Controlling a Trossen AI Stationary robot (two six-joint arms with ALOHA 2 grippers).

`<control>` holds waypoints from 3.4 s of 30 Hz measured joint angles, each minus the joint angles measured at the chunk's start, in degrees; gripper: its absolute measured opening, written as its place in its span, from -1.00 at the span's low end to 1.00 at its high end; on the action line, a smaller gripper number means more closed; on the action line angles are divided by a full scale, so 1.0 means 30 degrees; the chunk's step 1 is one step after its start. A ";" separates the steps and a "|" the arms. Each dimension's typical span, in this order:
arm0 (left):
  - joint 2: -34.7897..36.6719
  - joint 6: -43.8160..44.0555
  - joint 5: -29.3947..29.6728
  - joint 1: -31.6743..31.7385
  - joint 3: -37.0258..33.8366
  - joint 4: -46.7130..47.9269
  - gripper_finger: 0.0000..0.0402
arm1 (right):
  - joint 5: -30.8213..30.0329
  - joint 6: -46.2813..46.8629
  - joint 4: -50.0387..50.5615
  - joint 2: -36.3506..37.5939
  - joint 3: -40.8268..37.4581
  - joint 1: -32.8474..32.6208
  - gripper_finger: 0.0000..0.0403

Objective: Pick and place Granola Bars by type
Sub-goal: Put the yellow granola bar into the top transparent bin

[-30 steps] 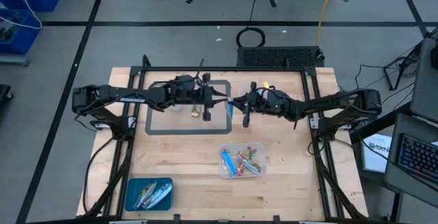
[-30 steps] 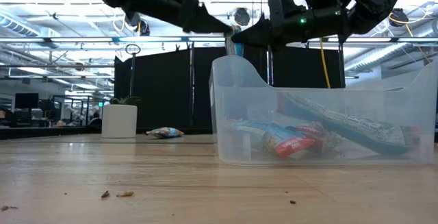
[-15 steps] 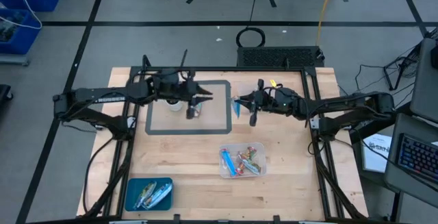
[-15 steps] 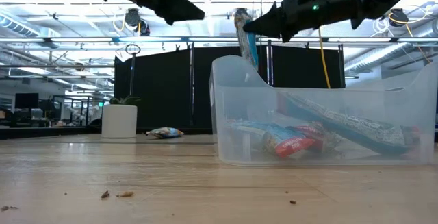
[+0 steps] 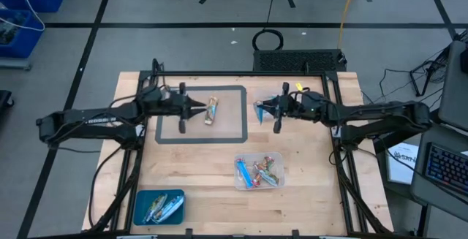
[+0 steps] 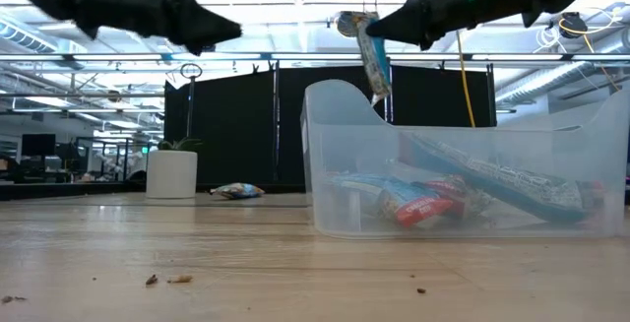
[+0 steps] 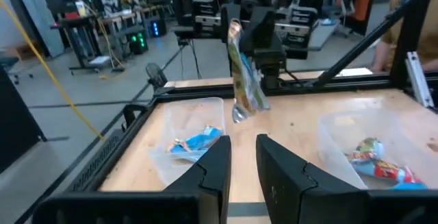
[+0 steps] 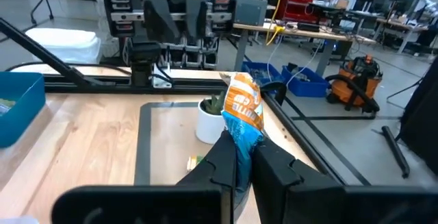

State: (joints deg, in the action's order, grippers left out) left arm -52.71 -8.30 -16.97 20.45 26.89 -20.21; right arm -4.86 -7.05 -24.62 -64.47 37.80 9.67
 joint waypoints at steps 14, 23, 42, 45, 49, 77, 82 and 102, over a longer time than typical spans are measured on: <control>0.5808 0.2333 0.1493 0.0051 -0.5595 -0.1812 -0.62 | 0.0058 -0.0818 0.0656 0.3234 -0.1653 0.1091 -0.90; 0.8746 0.3134 0.1684 0.0036 -0.7604 -0.1768 -0.62 | 0.0160 0.0156 -0.2086 0.5617 -0.4554 0.1925 -0.90; 1.1976 0.3442 0.5370 0.0036 -0.8473 0.1892 -0.62 | -0.0421 -0.0493 -0.1699 0.6085 -0.5078 0.2409 -0.90; 1.2431 0.3411 0.5908 0.0036 -0.8473 0.2573 -0.62 | -0.0379 -0.0306 -0.1697 0.6085 -0.5078 0.2673 -0.90; 1.3083 0.3375 0.5967 0.0036 -0.8473 0.3391 -0.62 | -0.0368 -0.0254 -0.1697 0.6085 -0.5078 0.2807 -0.90; 1.4952 0.3375 0.5836 0.0015 -0.8473 0.6122 -0.62 | -0.0350 -0.0128 0.0236 0.5714 -0.5078 0.4464 -0.91; 1.4952 0.3368 0.5836 0.0015 -0.8473 0.6115 -0.62 | -0.0350 0.0118 0.0705 0.4786 -0.5078 0.5632 -0.91; 1.4952 0.3346 0.5836 0.0015 -0.8473 0.6100 -0.62 | -0.2346 0.0649 0.0904 0.1714 -0.5078 0.7776 -0.83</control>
State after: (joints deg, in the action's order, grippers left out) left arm -7.86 1.74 0.54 20.49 1.48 -1.91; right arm -11.90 -5.10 -21.91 -59.33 22.57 32.99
